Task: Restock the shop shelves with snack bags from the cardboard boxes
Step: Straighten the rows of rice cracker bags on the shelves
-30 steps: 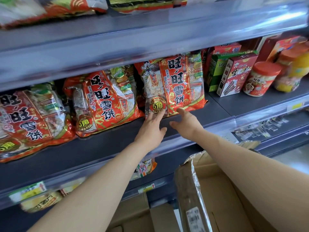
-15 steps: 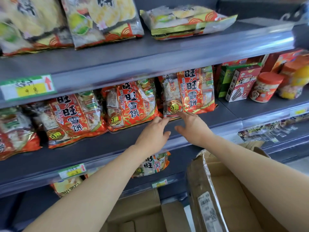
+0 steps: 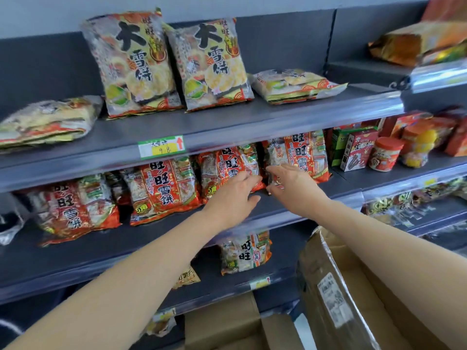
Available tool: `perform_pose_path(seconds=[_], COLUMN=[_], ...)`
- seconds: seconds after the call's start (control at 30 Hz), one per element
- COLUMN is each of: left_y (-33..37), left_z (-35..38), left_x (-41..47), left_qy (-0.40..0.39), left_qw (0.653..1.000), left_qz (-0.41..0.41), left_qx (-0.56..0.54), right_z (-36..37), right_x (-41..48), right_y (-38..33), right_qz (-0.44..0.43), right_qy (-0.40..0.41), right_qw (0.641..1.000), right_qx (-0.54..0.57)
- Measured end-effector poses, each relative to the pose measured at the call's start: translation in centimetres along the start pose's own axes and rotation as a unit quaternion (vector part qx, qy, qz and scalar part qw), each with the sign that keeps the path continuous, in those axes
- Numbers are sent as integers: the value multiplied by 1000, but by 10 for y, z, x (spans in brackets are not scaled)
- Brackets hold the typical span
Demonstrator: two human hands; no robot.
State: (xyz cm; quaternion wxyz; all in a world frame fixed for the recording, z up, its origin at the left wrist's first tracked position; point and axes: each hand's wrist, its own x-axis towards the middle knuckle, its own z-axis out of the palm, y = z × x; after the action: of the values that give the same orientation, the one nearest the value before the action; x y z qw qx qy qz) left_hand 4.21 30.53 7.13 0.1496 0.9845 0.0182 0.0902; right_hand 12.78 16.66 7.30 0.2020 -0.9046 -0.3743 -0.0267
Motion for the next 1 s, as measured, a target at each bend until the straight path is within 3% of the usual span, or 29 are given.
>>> perform_pose_path(seconds=[0.23, 0.47, 0.77, 1.0], left_y=[-8, -44, -99, -151], left_z=[-80, -144, -184, -210], left_x=[-29, -41, -47, -79], left_qy=[86, 143, 191, 234], left_qw=[994, 989, 972, 925], left_qz=[60, 30, -122, -282], left_qx=[26, 29, 61, 101], right_z=[-53, -83, -81, -45], right_x=[-2, 22, 94, 145], right_y=[-70, -125, -181, -233], right_qz=[-20, -41, -172, -260], right_qy=[98, 121, 73, 5], right_qw=[995, 992, 982, 964], right_qx=[3, -4, 16, 51])
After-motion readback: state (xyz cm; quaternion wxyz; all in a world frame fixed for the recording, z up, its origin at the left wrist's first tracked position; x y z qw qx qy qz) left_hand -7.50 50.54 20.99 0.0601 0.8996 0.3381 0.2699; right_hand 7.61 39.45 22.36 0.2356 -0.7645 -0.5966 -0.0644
